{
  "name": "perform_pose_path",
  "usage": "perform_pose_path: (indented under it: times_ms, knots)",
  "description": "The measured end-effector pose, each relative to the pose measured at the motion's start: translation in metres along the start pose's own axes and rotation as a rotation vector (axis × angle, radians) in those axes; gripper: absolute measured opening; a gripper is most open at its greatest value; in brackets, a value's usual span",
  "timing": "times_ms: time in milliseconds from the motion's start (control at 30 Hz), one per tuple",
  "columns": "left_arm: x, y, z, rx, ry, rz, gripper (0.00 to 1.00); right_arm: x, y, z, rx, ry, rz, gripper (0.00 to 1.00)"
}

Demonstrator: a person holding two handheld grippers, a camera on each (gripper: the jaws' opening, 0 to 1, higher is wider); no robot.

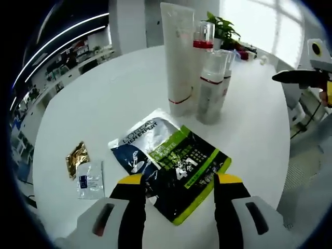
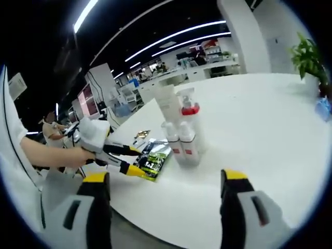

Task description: Arrange the skincare products in the storage area until every visible bottle or jar stands upright without overlapping.

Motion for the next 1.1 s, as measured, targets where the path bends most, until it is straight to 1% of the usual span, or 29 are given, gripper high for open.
perform_pose_path:
  times_ms: [333, 433, 533, 800, 1100]
  knots:
    - [-0.018, 0.008, -0.005, -0.004, 0.017, -0.008, 0.59, -0.005, 0.0, 0.003, -0.024, 0.005, -0.006, 0.91]
    - [-0.024, 0.012, -0.011, 0.015, 0.04, -0.007, 0.63, -0.007, 0.001, 0.004, -0.032, 0.01, -0.005, 0.93]
    - [-0.028, 0.017, -0.01, 0.019, 0.046, -0.008, 0.65, -0.009, 0.003, 0.005, -0.037, 0.013, -0.004, 0.94]
    - [-0.053, 0.029, -0.011, -0.018, 0.054, -0.032, 0.73, -0.017, 0.008, 0.006, -0.042, 0.021, -0.005, 0.95]
    - [-0.082, 0.043, -0.012, -0.075, 0.055, -0.057, 0.79, -0.02, 0.008, 0.01, -0.062, 0.013, -0.011, 0.95]
Point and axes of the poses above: the point that each gripper's makers call its tool centre point, and the gripper's own axes: x roughly forward along the fingers, z roughly to its left, y roughly out of its underside, the point moved 2 cm from there along -x, roughly backward along the fingers, and after that the axes turned 14 degrees about z, right-handed, at the moved point
